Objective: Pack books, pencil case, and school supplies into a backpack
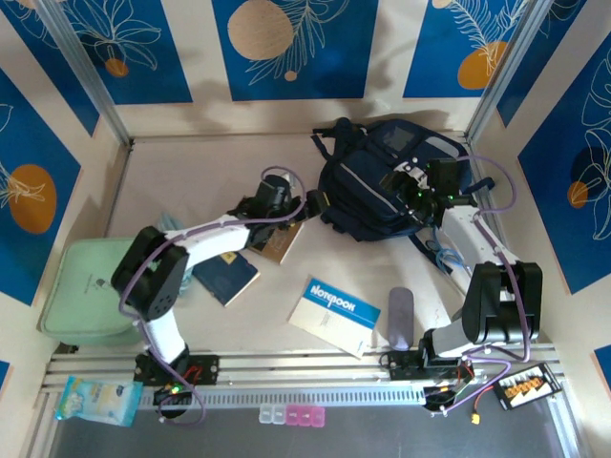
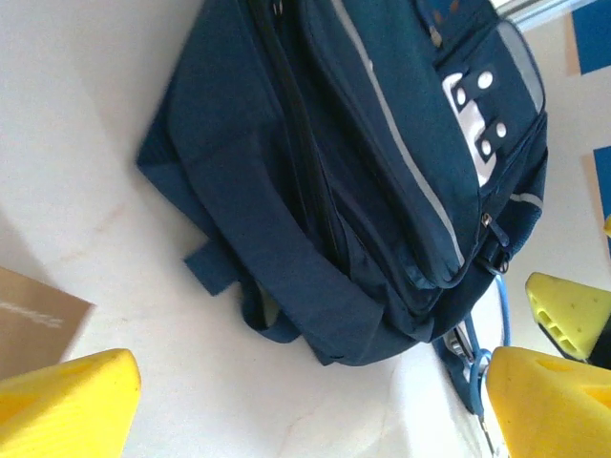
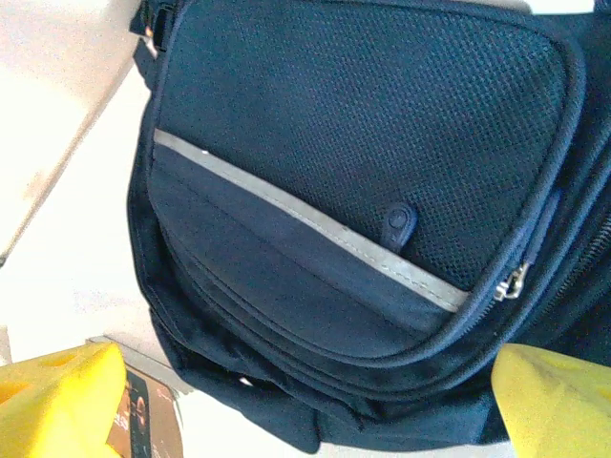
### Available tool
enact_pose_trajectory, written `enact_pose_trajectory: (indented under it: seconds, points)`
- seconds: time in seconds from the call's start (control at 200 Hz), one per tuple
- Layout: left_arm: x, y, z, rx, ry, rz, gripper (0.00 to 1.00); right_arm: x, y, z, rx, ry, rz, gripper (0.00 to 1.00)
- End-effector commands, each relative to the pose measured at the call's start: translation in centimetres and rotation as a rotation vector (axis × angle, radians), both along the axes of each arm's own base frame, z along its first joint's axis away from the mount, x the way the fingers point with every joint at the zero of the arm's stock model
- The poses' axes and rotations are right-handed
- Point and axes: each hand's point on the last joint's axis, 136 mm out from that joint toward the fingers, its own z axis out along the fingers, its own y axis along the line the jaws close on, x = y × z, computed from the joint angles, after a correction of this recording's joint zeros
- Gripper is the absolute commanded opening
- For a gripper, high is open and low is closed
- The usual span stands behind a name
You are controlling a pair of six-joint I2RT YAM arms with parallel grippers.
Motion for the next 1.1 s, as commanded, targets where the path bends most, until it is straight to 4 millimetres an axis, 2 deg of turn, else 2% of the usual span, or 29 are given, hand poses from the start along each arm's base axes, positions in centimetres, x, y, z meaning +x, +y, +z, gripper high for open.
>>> enact_pose_trajectory:
  seconds: [0.0, 0.1, 0.15, 0.215, 0.295, 0.445, 0.51, 0.7, 0.86, 1.0, 1.095]
  points:
    - [0.9, -2.5, -0.2, -0.09, 0.063, 0.008, 0.89, -1.0, -0.1, 0.3, 0.001, -0.003, 0.004, 0.99]
    - [1.7, -4.2, -0.9, -0.154, 0.098, 0.002, 0.78, -1.2, 0.0, -0.2, 0.009, 0.001, 0.006, 0.99]
    - [2.1, -4.1, -2.0, -0.156, 0.146, 0.05, 0.72, -1.3, 0.0, -0.5, 0.011, 0.01, 0.003, 0.99]
    - [2.9, -4.1, -2.4, -0.155, 0.156, 0.081, 0.67, -1.2, 0.1, -0.5, 0.019, 0.009, 0.004, 1.0]
    - [3.5, -3.5, -3.5, -0.088, 0.183, 0.132, 0.62, -1.1, 0.1, -0.2, 0.027, -0.003, -0.011, 1.0]
    - [4.1, -3.3, -5.1, -0.043, 0.223, 0.172, 0.6, -1.1, -0.2, 0.1, 0.023, -0.018, -0.03, 0.99]
    - [4.6, -3.3, -5.2, -0.028, 0.217, 0.179, 0.6, -1.2, -0.4, 0.1, 0.02, -0.017, -0.038, 0.99]
    - [4.6, -2.4, -6.8, 0.053, 0.257, 0.23, 0.59, -1.4, -0.6, -0.4, 0.019, -0.002, -0.055, 0.99]
    - [5.2, -3.5, -7.4, 0.034, 0.25, 0.186, 0.59, -1.3, -0.6, -0.7, 0.02, 0.007, -0.048, 0.99]
    - [5.8, -4.4, -7.0, 0.013, 0.228, 0.176, 0.58, -1.2, -0.4, -0.8, 0.02, 0.013, -0.039, 0.98]
    - [6.4, -4.8, -6.6, -0.003, 0.199, 0.167, 0.49, -1.2, -0.4, -0.8, 0.021, 0.013, -0.036, 0.98]
